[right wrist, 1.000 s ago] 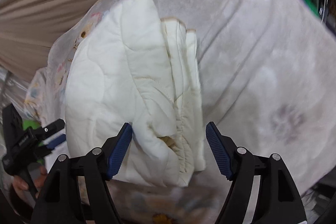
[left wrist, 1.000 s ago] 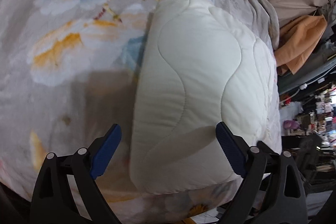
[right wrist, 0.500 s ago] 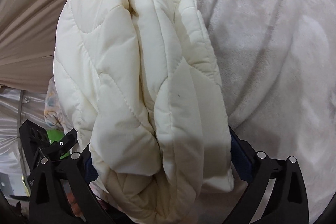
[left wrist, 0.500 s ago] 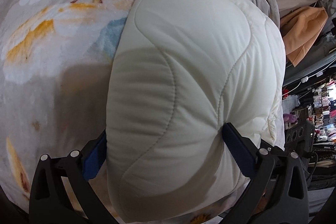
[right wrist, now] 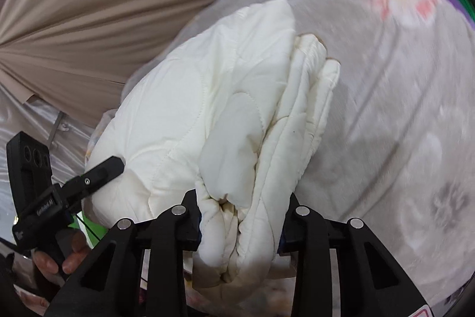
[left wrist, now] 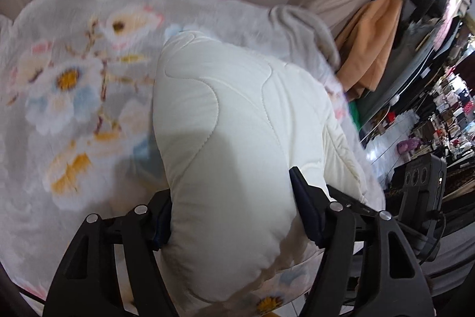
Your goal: Fold large clothes
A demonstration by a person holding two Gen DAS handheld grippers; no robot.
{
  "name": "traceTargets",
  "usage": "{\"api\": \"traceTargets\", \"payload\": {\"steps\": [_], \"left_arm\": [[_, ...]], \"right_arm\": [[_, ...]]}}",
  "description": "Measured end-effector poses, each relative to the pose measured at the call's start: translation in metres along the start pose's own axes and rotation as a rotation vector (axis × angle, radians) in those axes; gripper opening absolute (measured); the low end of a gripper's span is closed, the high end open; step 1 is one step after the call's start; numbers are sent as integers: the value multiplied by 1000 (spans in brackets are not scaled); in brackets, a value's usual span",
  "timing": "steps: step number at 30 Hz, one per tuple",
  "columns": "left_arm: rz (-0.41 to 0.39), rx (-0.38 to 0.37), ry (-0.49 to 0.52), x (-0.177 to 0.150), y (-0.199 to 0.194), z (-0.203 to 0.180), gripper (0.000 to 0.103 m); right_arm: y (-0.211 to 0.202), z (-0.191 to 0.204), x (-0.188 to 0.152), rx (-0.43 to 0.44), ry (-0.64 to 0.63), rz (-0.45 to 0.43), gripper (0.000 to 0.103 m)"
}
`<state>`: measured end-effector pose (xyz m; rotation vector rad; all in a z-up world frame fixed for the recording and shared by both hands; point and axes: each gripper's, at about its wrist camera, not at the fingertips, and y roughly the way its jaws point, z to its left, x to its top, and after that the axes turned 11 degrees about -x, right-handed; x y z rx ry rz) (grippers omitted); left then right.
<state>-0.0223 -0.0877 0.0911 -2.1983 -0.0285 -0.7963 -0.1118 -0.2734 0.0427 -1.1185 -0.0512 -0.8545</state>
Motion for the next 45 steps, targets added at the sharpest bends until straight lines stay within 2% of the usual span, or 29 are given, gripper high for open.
{"api": "traceTargets", "payload": {"steps": [4, 8, 11, 14, 17, 19, 21, 23, 25, 26, 27, 31, 32, 33, 35, 38, 40, 41, 43, 45], "left_arm": [[-117, -11, 57, 22, -48, -4, 66], [-252, -15, 114, 47, -104, 9, 66], [-322, 4, 148, 60, -130, 28, 66], [-365, 32, 163, 73, -144, 68, 67], [-357, 48, 130, 81, -139, 120, 67], [-337, 64, 87, 81, -122, 166, 68], [-289, 99, 43, 75, -94, 213, 72], [-215, 160, -20, 62, -61, 259, 72], [-117, 234, -121, 43, -35, 298, 71], [-114, 231, -138, 31, -34, 308, 70], [-136, 232, -124, 23, -40, 308, 70], [-167, 294, -70, 9, -67, 293, 69], [-172, 321, -56, 8, -72, 286, 69], [-166, 346, -47, 6, -72, 280, 69], [-166, 393, -35, 6, -75, 267, 67], [-147, 369, -81, 10, -66, 256, 65], [-98, 387, -82, 8, -49, 254, 64], [-56, 398, -80, 6, -37, 256, 62], [-32, 417, -79, 0, -25, 257, 62], [-30, 470, -47, -4, -20, 253, 62]], "right_arm": [[-28, 40, 22, 25, -84, -113, 33], [-48, 89, 52, 80, -189, -216, 33], [-41, 131, 69, 112, -270, -268, 33], [-13, 163, 85, 142, -303, -272, 34], [29, 191, 89, 152, -319, -236, 37], [79, 197, 89, 150, -293, -169, 42], [131, 192, 82, 133, -247, -84, 51], [189, 183, 64, 79, -195, 45, 51], [216, 168, 43, 17, -132, 135, 51], [215, 161, 34, 39, -107, 138, 52], [205, 157, 26, 59, -103, 117, 54], [162, 161, 17, -34, -148, 18, 56], [153, 168, 19, -67, -177, -5, 46], [145, 176, 20, -85, -208, -22, 26], [140, 198, 26, -126, -295, -55, 3], [159, 227, 26, -196, -420, -46, 0], [184, 221, 19, -268, -465, -9, 0], [201, 211, 14, -308, -469, 35, 0], [211, 199, 13, -325, -438, 74, 0], [197, 201, 13, -317, -420, 56, 0]]}}
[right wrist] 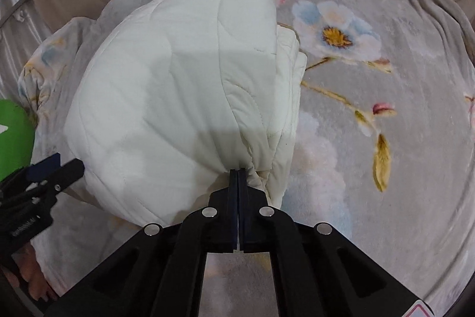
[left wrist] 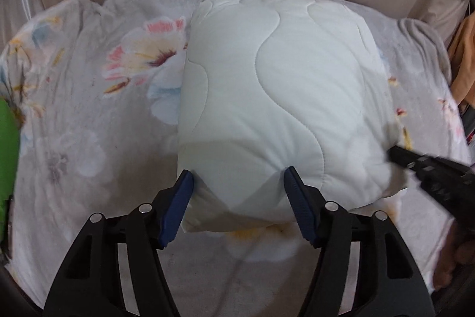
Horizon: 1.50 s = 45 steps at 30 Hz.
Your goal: Fold large clothes
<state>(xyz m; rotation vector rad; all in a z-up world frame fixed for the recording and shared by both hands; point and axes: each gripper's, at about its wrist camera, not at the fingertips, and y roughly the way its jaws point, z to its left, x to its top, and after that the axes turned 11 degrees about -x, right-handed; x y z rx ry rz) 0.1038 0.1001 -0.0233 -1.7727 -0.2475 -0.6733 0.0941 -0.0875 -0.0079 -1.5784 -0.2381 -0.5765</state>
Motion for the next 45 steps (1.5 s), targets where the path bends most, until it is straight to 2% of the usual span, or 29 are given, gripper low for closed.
{"api": "traceTargets", "payload": {"steps": [3, 6, 7, 9, 10, 11, 12, 15, 16, 17, 18, 20, 21, 24, 26, 27, 29, 30, 32, 36, 38, 41, 43, 45], "left_arm": [[11, 23, 9, -4, 1, -4, 62], [12, 5, -7, -5, -5, -3, 63], [6, -8, -24, -5, -10, -1, 63], [-18, -45, -87, -5, -24, 11, 65], [-29, -60, -121, -5, -29, 17, 66], [-45, -69, -174, -5, -34, 29, 67], [-58, -71, -209, -5, -36, 36, 67], [-72, -112, -328, -3, -31, 63, 72], [-76, -155, -364, -3, -28, 69, 76], [-71, -211, -410, -3, -22, 77, 86], [-58, -250, -436, -3, -16, 80, 89], [-19, -296, -459, -4, 1, 82, 89], [-7, -295, -459, -6, 11, 82, 94], [8, -364, -502, -12, 26, 84, 94], [21, -384, -509, -15, 28, 82, 87], [22, -372, -483, -14, 26, 77, 77], [20, -370, -436, -15, 18, 70, 62], [20, -365, -418, -15, 14, 69, 53], [16, -367, -387, -16, 4, 65, 46], [61, -385, -351, -34, -7, 53, 45], [85, -358, -315, -50, -6, 42, 45], [71, -314, -308, -58, -10, 39, 49], [43, -268, -317, -51, -25, 36, 51], [3, -233, -295, -43, -44, 31, 51]], "right_arm": [[-13, 4, 1, 0, -7, -27, 0], [9, 5, -5, -15, -21, 36, 0], [3, 2, -6, -4, -2, 31, 0], [-19, -11, -7, 67, 69, -17, 0], [-28, -17, -8, 72, 89, -36, 0], [-32, -21, -9, 65, 100, -42, 5], [-32, -25, -9, 68, 112, -41, 10], [-20, -38, -11, 116, 196, 1, 10], [-16, -42, -13, 130, 227, 12, 15], [-13, -46, -14, 144, 256, 17, 23], [-9, -49, -15, 153, 280, 21, 30], [4, -56, -16, 166, 325, 45, 60], [13, -60, -17, 185, 347, 71, 65], [42, -56, -20, 299, 386, 176, 70], [53, -40, -21, 338, 348, 205, 68], [56, -32, -22, 321, 324, 203, 60], [53, -24, -22, 329, 312, 180, 34], [47, -24, -21, 328, 309, 168, 28], [31, -26, -24, 334, 288, 142, 20], [12, -36, -44, 323, 276, 146, 20], [15, -35, -58, 283, 241, 161, 21], [18, -35, -65, 252, 227, 179, 28], [-5, -35, -60, 217, 222, 139, 30], [-38, -32, -53, 150, 184, 46, 29]]}}
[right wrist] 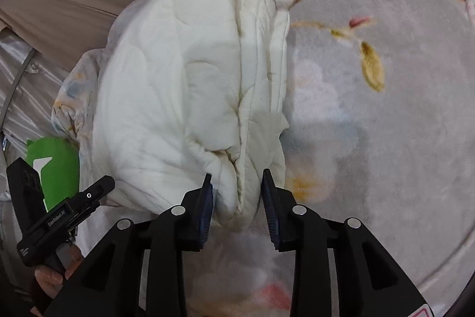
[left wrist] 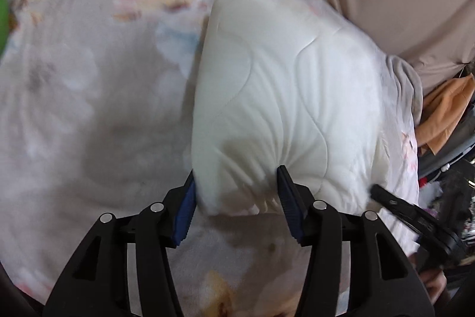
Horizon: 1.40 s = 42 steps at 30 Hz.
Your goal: Fold large clothes
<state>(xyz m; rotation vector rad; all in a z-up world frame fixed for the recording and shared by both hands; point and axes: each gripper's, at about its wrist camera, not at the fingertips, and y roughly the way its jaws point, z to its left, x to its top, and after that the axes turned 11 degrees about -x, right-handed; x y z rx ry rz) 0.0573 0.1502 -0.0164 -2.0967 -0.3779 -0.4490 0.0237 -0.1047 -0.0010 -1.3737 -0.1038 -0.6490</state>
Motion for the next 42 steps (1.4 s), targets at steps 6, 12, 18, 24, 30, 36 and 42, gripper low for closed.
{"api": "traceTargets", "payload": {"steps": [6, 12, 18, 24, 30, 36, 42], "left_arm": [[-80, 184, 243, 6, -10, -56, 49], [-6, 249, 264, 1, 20, -63, 49], [6, 277, 257, -11, 22, -66, 49], [0, 317, 265, -26, 18, -75, 51], [-11, 352, 250, -44, 17, -78, 56], [-25, 376, 259, -58, 20, -81, 57], [-8, 372, 254, -66, 23, -81, 57]], "right_arm": [[-26, 36, 4, -130, -223, -124, 4], [6, 22, -6, -188, -219, -46, 0], [19, 17, -17, -259, -220, -19, 0], [-19, 16, -25, -261, -165, -107, 0], [-25, 17, -42, -276, -141, -117, 11], [-21, 22, -60, -295, -157, -116, 25], [-20, 30, -67, -303, -187, -124, 34]]}}
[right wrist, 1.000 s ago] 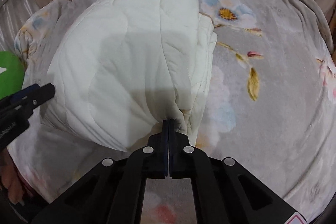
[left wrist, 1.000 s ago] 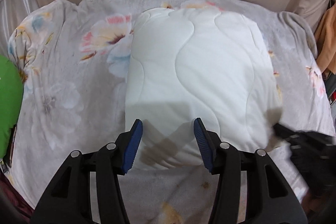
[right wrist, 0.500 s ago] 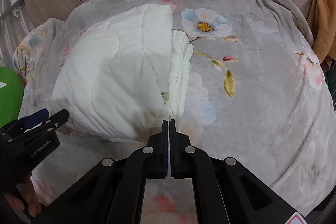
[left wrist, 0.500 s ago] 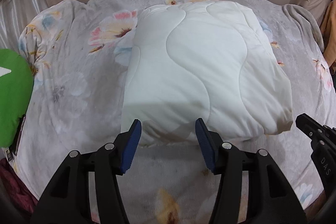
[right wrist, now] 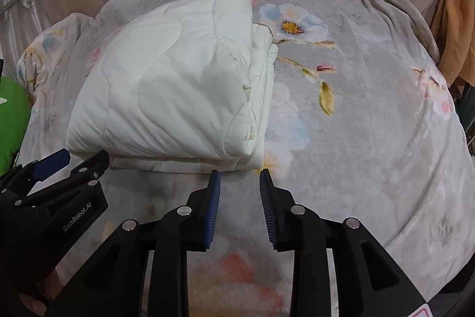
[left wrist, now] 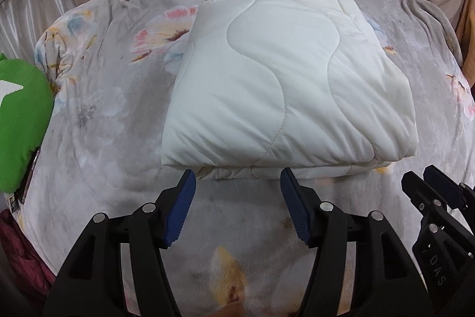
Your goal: Fold large clothes
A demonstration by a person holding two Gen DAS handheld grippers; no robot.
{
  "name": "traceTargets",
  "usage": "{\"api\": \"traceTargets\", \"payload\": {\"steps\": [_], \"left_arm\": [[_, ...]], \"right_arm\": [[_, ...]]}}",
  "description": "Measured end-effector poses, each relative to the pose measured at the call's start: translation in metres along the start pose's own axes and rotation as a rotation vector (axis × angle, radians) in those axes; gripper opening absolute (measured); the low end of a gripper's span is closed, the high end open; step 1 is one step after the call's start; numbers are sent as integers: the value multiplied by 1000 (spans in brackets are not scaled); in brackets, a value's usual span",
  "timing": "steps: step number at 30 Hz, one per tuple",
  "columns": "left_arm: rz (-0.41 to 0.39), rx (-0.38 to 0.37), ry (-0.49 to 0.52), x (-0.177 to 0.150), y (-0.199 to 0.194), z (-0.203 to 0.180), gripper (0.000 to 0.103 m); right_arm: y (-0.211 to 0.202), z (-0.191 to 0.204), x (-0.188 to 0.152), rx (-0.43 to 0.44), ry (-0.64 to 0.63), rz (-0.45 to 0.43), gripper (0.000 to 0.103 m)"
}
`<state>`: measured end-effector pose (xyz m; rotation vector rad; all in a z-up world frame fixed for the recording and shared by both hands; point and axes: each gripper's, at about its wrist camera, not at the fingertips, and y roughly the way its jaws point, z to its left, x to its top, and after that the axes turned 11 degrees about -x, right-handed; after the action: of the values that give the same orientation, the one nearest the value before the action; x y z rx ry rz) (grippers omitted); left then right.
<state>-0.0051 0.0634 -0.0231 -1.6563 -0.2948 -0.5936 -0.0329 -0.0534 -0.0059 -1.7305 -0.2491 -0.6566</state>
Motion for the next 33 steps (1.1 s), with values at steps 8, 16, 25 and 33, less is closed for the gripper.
{"api": "traceTargets", "payload": {"steps": [8, 16, 25, 33], "left_arm": [[0, 8, -16, -7, 2, 0, 58], [12, 12, 2, -15, 8, -3, 57], [8, -5, 12, -19, 12, -9, 57], [2, -13, 21, -19, 13, -12, 57]], "right_arm": [[0, 4, -4, 2, -5, 5, 36], [4, 5, -8, 5, -2, 22, 40], [8, 8, -13, 2, -3, 35, 44], [10, 10, -13, 5, -4, 38, 44]]}}
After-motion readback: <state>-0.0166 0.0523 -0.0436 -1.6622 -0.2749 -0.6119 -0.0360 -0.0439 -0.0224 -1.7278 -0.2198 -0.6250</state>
